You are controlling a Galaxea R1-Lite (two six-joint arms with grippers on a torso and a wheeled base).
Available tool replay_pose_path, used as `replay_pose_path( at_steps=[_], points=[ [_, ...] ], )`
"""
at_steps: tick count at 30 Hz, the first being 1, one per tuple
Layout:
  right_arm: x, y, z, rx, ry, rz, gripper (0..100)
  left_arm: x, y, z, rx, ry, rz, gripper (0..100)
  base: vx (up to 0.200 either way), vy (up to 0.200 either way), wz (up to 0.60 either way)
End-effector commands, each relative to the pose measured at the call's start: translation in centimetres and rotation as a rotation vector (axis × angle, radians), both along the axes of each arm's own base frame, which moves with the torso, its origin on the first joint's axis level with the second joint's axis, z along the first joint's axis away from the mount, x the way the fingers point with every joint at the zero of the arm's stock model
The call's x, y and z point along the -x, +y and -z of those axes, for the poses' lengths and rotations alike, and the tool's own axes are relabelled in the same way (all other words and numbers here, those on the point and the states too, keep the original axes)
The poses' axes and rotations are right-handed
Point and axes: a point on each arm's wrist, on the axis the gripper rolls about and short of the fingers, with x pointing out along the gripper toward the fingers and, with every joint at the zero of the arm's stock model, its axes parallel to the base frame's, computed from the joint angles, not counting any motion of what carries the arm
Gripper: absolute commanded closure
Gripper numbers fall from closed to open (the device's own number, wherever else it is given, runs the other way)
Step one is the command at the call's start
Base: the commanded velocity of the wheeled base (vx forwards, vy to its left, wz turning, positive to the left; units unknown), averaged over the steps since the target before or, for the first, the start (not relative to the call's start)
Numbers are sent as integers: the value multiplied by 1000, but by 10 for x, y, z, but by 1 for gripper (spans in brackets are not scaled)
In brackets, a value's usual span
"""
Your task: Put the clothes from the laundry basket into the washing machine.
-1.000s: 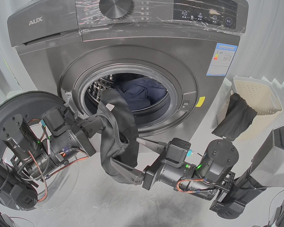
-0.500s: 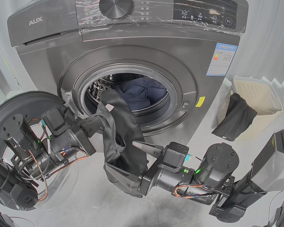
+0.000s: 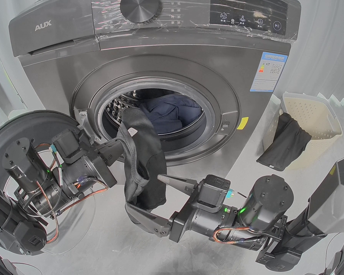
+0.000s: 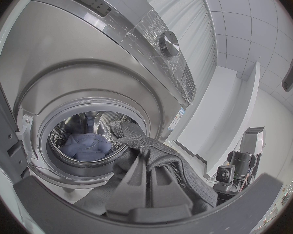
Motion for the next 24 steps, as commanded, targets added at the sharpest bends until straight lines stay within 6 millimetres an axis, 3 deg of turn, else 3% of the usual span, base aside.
replay_pose_path(
  at_steps=[1, 13, 24],
  points=[
    [2, 0, 0, 0, 0, -18, 0, 0, 0, 1, -1, 2, -1, 100, 0, 0, 0],
    [-16, -21, 11, 48, 26, 44, 0, -1, 0, -1, 3, -6, -3, 100, 0, 0, 0],
    [-10, -28, 22, 94, 56, 69, 0, -1, 0, -4, 9, -16, -3, 100, 0, 0, 0]
  ],
)
